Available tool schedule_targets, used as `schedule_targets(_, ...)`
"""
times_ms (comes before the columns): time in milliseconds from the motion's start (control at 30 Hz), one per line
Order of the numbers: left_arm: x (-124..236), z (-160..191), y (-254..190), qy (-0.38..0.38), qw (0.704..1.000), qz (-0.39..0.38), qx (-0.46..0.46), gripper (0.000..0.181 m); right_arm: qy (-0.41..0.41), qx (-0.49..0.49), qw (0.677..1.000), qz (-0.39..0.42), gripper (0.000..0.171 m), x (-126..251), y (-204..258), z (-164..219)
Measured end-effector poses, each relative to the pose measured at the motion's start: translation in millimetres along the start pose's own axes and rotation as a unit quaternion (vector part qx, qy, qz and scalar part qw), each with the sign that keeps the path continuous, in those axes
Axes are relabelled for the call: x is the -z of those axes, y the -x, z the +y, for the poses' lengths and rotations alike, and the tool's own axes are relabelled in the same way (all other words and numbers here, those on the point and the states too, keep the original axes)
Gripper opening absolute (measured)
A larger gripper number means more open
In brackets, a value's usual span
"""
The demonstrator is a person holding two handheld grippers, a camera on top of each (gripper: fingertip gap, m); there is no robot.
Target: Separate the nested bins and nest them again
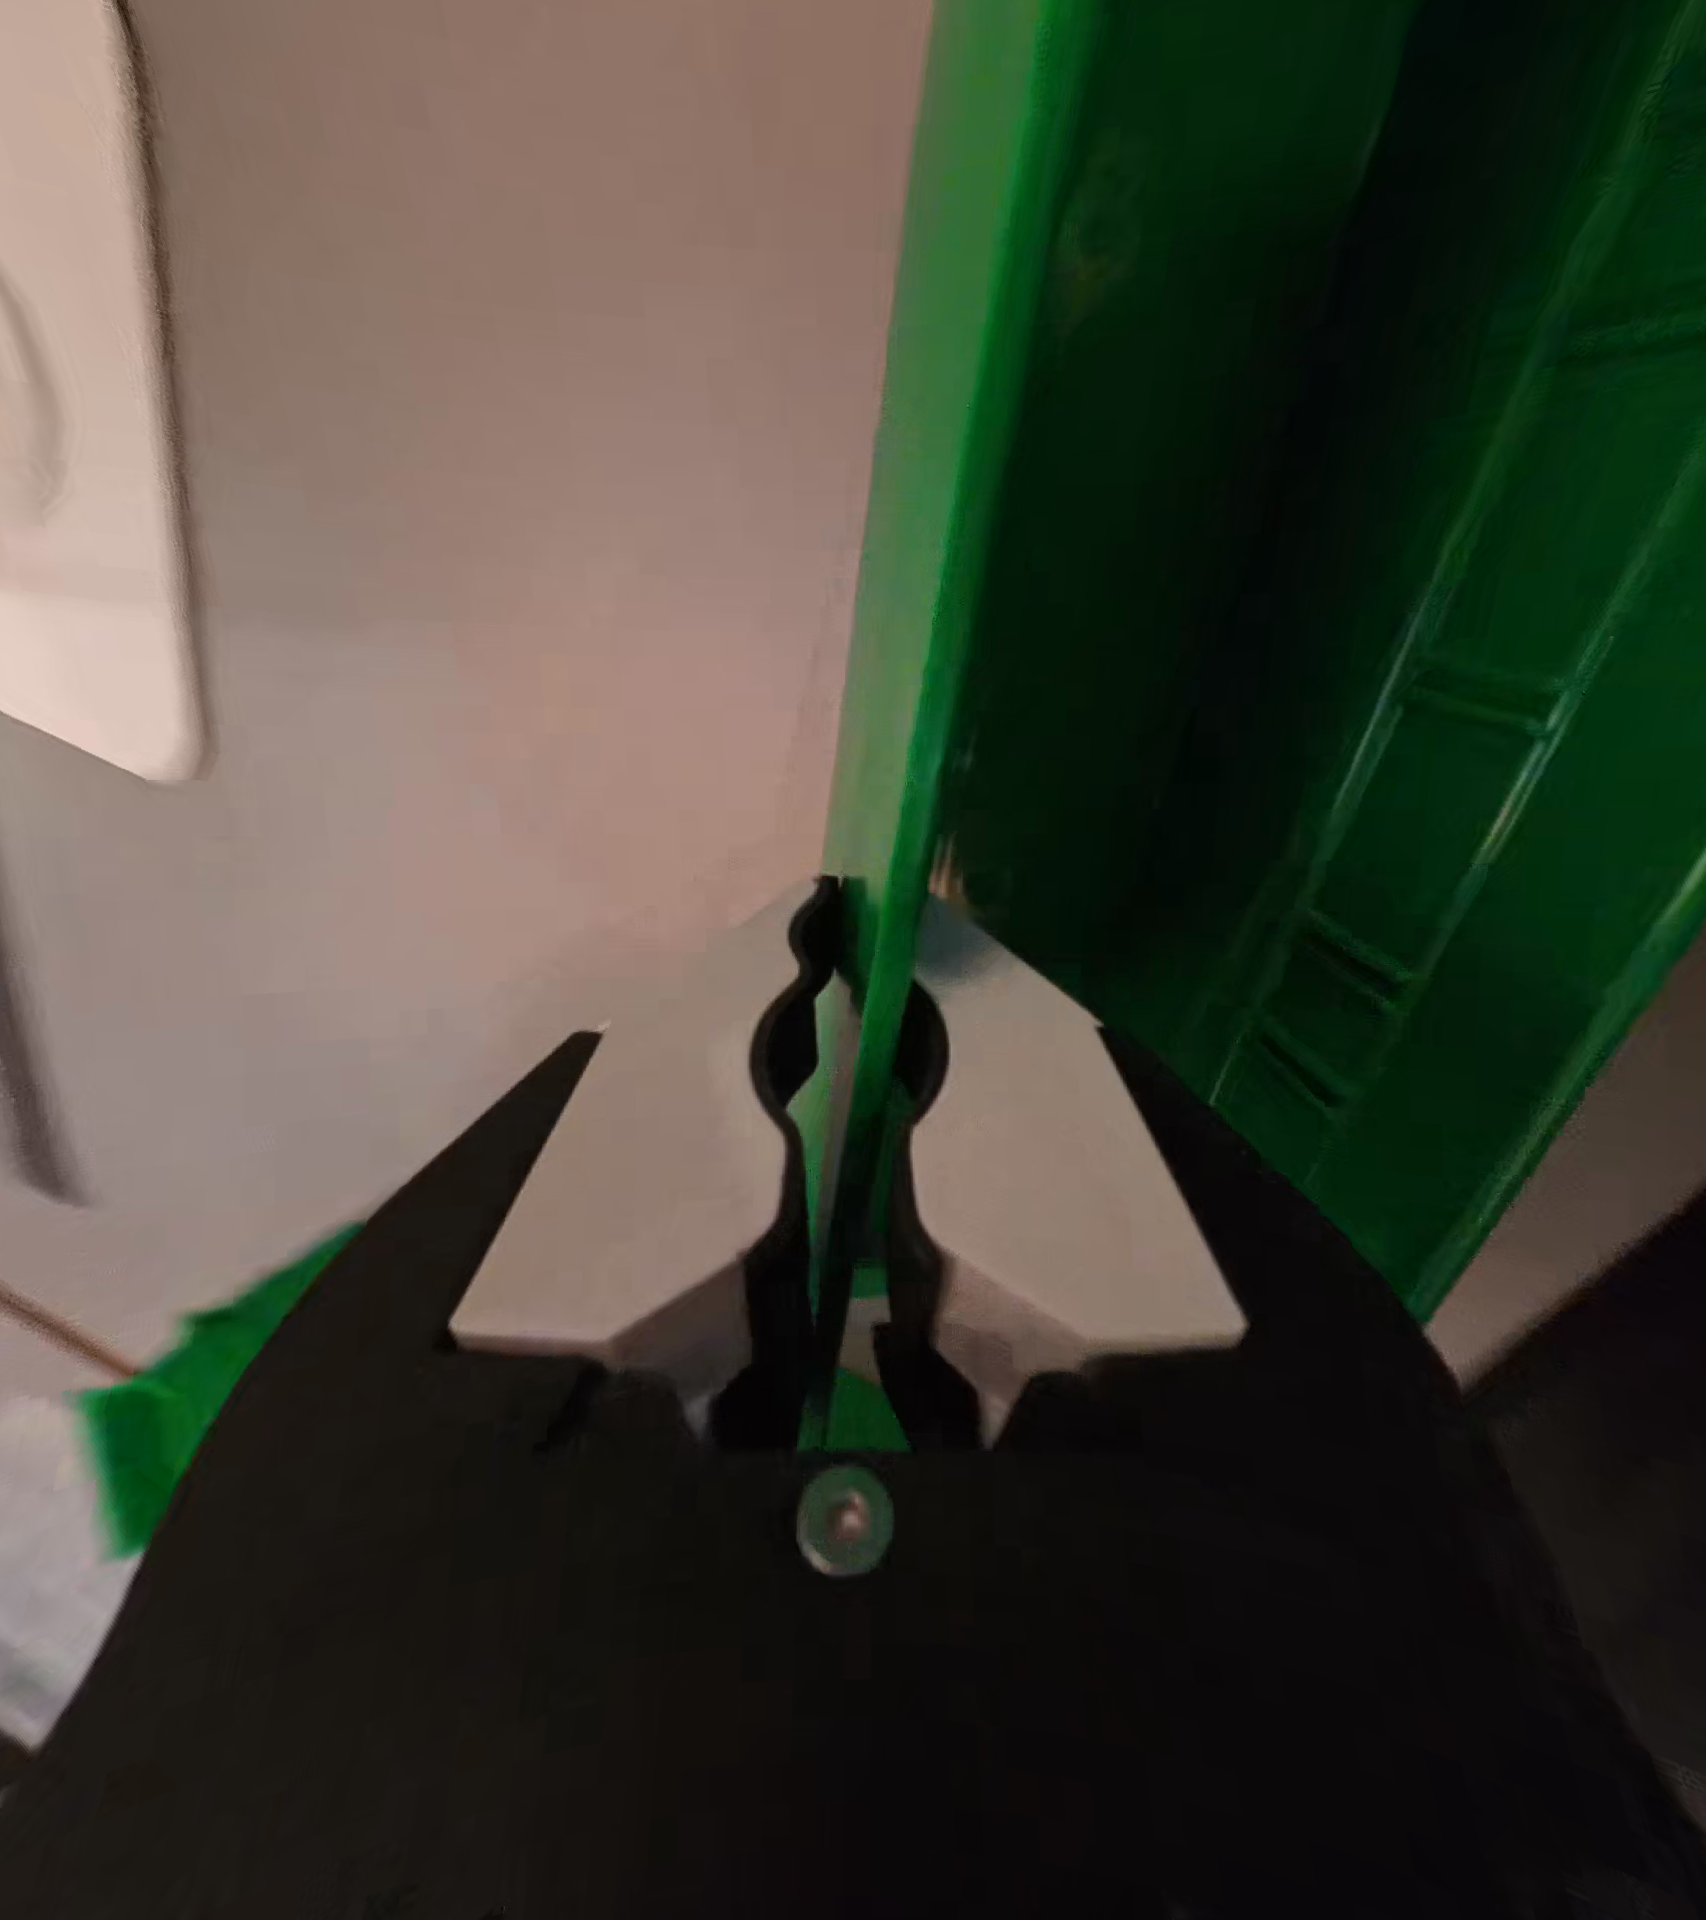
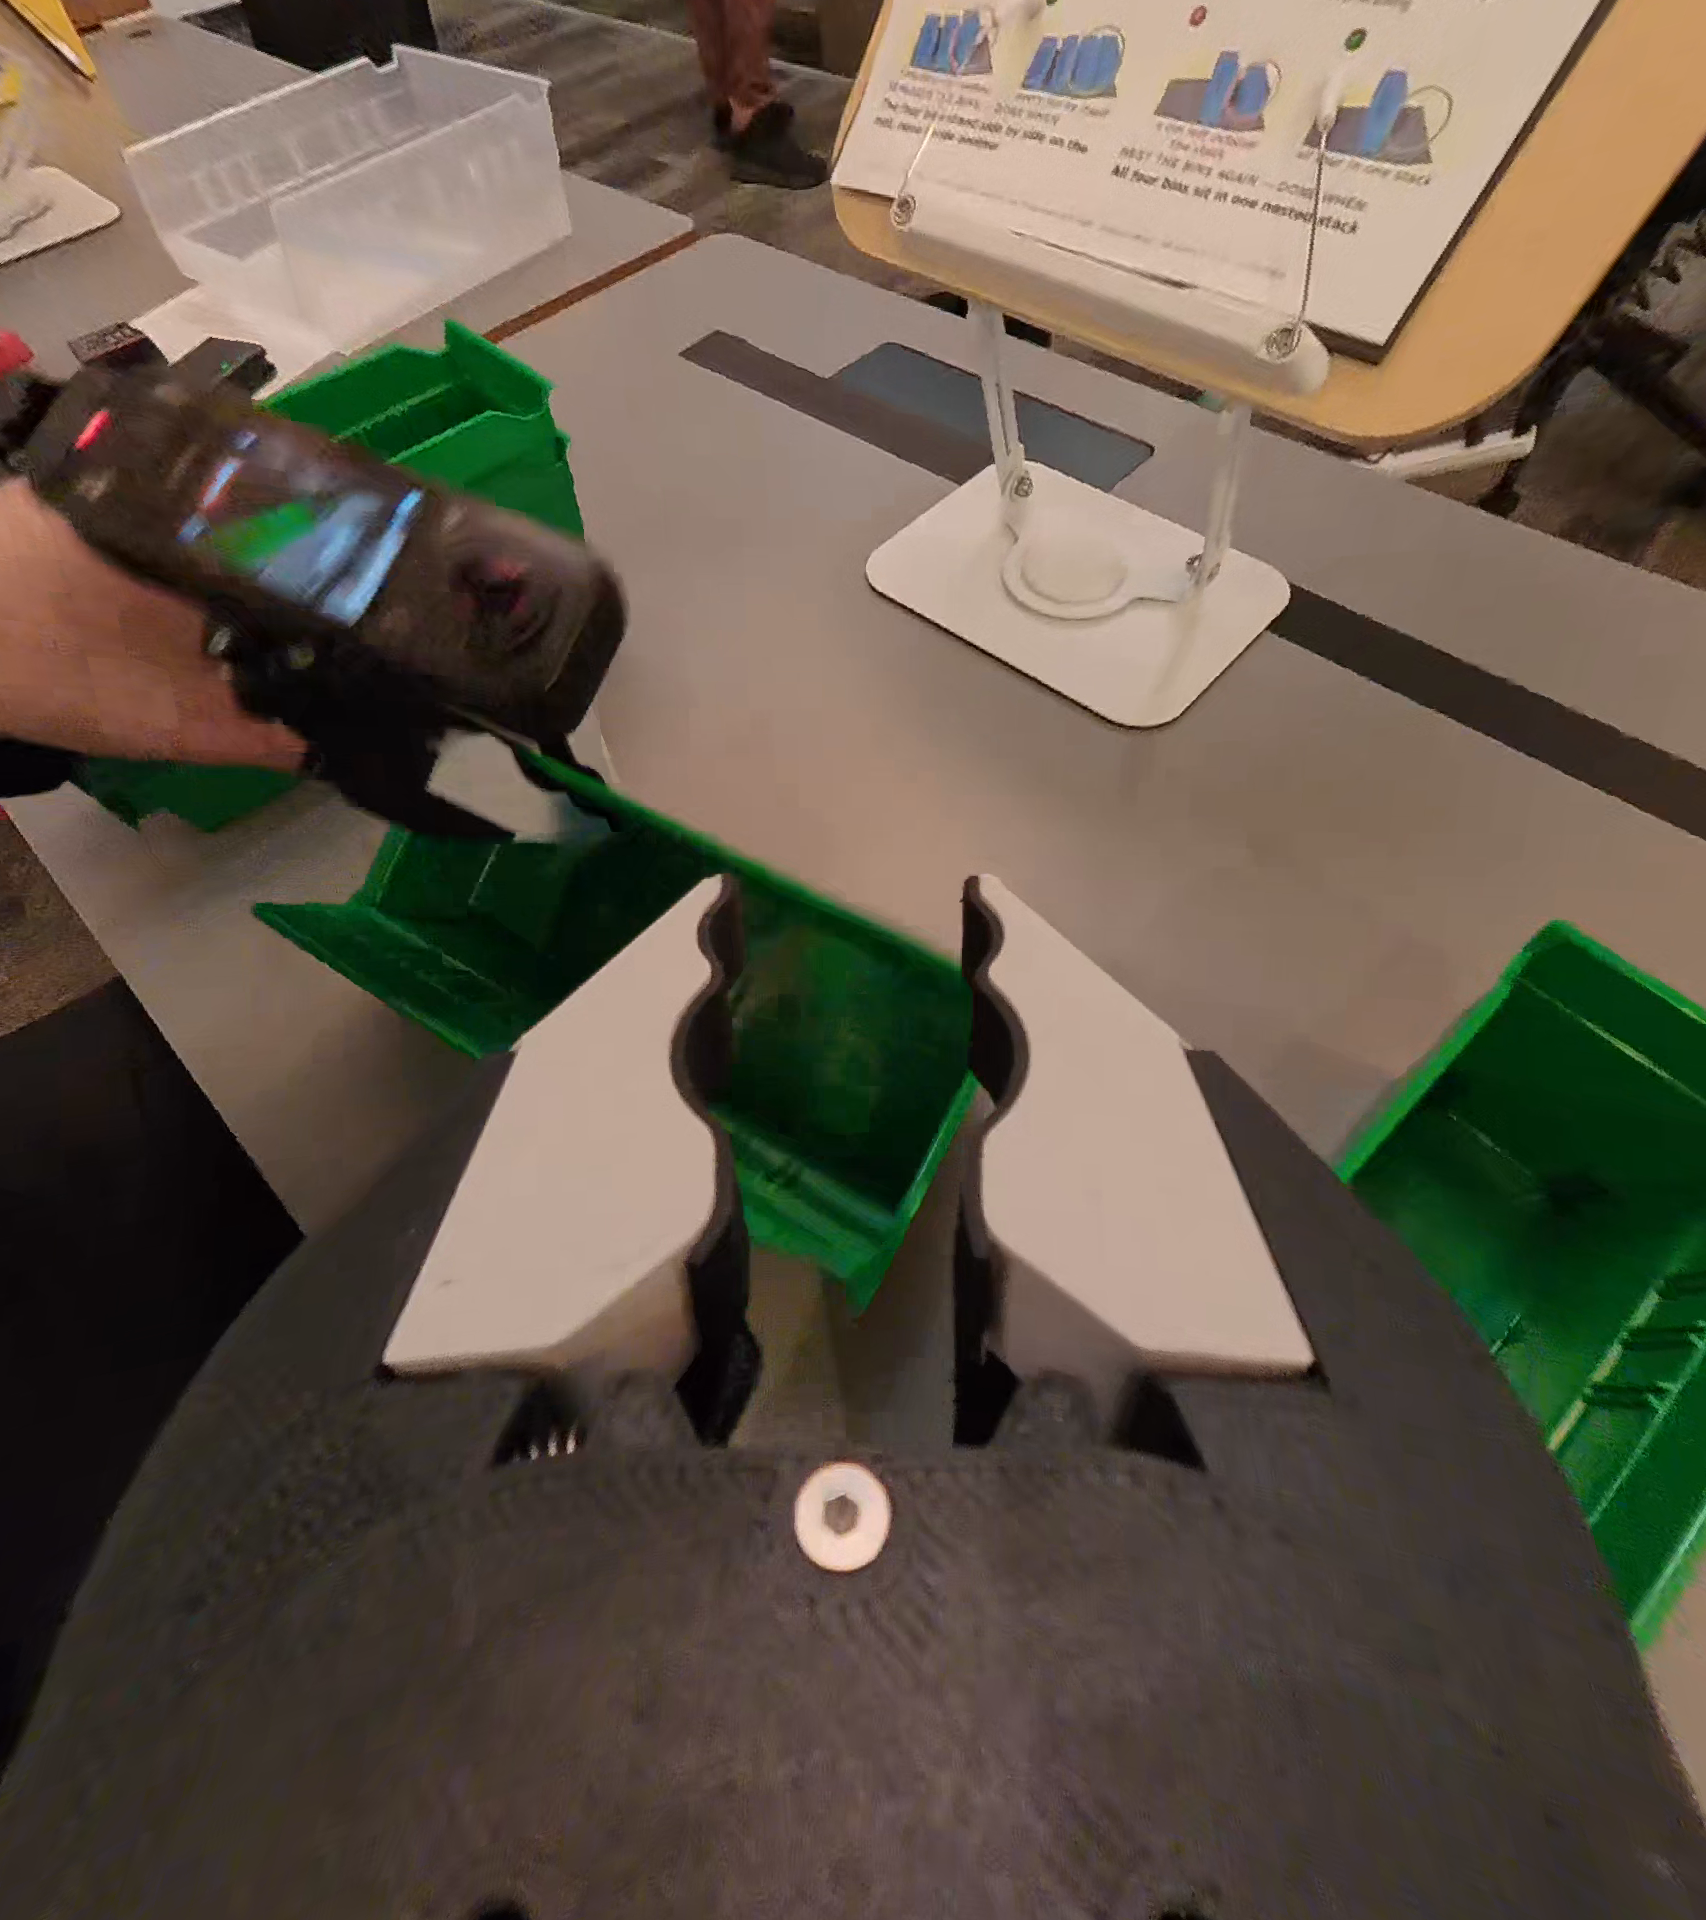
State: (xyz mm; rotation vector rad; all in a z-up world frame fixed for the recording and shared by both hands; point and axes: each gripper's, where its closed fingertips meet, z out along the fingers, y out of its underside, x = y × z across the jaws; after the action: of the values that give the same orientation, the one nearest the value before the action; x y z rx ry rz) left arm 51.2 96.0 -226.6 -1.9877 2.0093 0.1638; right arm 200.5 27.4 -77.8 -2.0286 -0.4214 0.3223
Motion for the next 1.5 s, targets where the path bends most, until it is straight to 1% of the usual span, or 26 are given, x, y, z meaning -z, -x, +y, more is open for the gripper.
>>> schedule_targets(33, -3, 6, -2, 0.019, 0.999, 0.034, 0.037, 0.003, 0.006, -0.006, 1.0, -0.005, 0.041, 1, 0, 3)
schedule_targets(100, -6, 9, -2, 0.017, 0.991, 0.073, 0.107, 0.003, 0.031, -0.018, 0.999, -0.021, 0.043, -3, 4, 15)
schedule_targets(167, -10, 11, -12, 0.019, 0.974, 0.141, 0.175, 0.005, 0.075, -0.019, 0.996, -0.036, 0.05, -12, 14, 35)
schedule_targets(200, -13, 12, -15, 0.018, 0.965, 0.161, 0.206, 0.004, 0.102, -0.023, 0.993, -0.053, 0.054, -16, 23, 46)
schedule_targets(233, -15, 12, -19, 0.016, 0.955, 0.182, 0.232, 0.004, 0.121, -0.029, 0.989, -0.074, 0.052, -19, 35, 55)
schedule_targets(267, -17, 14, -25, 0.018, 0.945, 0.207, 0.252, 0.005, 0.135, -0.032, 0.987, -0.085, 0.056, -23, 44, 62)
schedule_targets(300, -16, 12, -30, 0.011, 0.932, 0.236, 0.276, 0.006, 0.154, -0.034, 0.983, -0.09, 0.063, -27, 52, 72)
schedule_targets(400, -9, 3, -42, -0.031, 0.895, 0.302, 0.327, 0.021, 0.218, -0.052, 0.967, -0.123, 0.08, -44, 77, 105)
schedule_targets(433, -7, 0, -45, -0.046, 0.887, 0.313, 0.337, 0.026, 0.231, -0.053, 0.963, -0.126, 0.081, -49, 80, 114)
schedule_targets(467, -4, -4, -49, -0.059, 0.878, 0.324, 0.346, 0.034, 0.24, -0.054, 0.961, -0.126, 0.08, -55, 82, 120)
schedule_targets(533, 0, -10, -56, -0.078, 0.863, 0.345, 0.36, 0.04, 0.248, -0.063, 0.957, -0.136, 0.076, -64, 86, 126)
schedule_targets(567, 2, -12, -61, -0.085, 0.859, 0.352, 0.363, 0.044, 0.254, -0.062, 0.956, -0.135, 0.071, -67, 84, 128)
schedule_targets(633, 2, -15, -62, -0.099, 0.858, 0.343, 0.37, 0.045, 0.269, -0.053, 0.954, -0.124, 0.068, -69, 77, 134)
schedule_targets(700, 6, -23, -65, -0.117, 0.845, 0.356, 0.382, 0.051, 0.284, -0.049, 0.95, -0.117, 0.063, -67, 70, 137)
schedule_targets(767, 9, -33, -70, -0.134, 0.829, 0.375, 0.392, 0.056, 0.306, -0.026, 0.947, -0.095, 0.058, -61, 59, 139)
schedule_targets(900, 11, -56, -72, -0.169, 0.809, 0.391, 0.404, 0.065, 0.328, -0.007, 0.944, -0.04, 0.057, -54, 25, 138)
schedule_targets(1000, 12, -73, -79, -0.184, 0.792, 0.412, 0.412, 0.065, 0.347, -0.001, 0.938, -0.015, 0.052, -47, 0, 139)
schedule_targets(1067, 12, -84, -83, -0.191, 0.79, 0.415, 0.409, 0.062, 0.357, -0.004, 0.934, -0.004, 0.044, -42, -16, 141)
schedule_targets(1233, 9, -109, -85, -0.205, 0.781, 0.426, 0.408, 0.059, 0.357, -0.017, 0.934, 0.01, 0.034, -32, -46, 146)
schedule_targets(1333, 8, -124, -87, -0.211, 0.78, 0.429, 0.403, 0.06, 0.361, -0.007, 0.932, 0.02, 0.035, -24, -60, 154)
schedule_targets(1500, 8, -148, -92, -0.218, 0.774, 0.443, 0.397, 0.061, 0.35, -0.024, 0.936, 0.03, 0.034, -10, -79, 159)
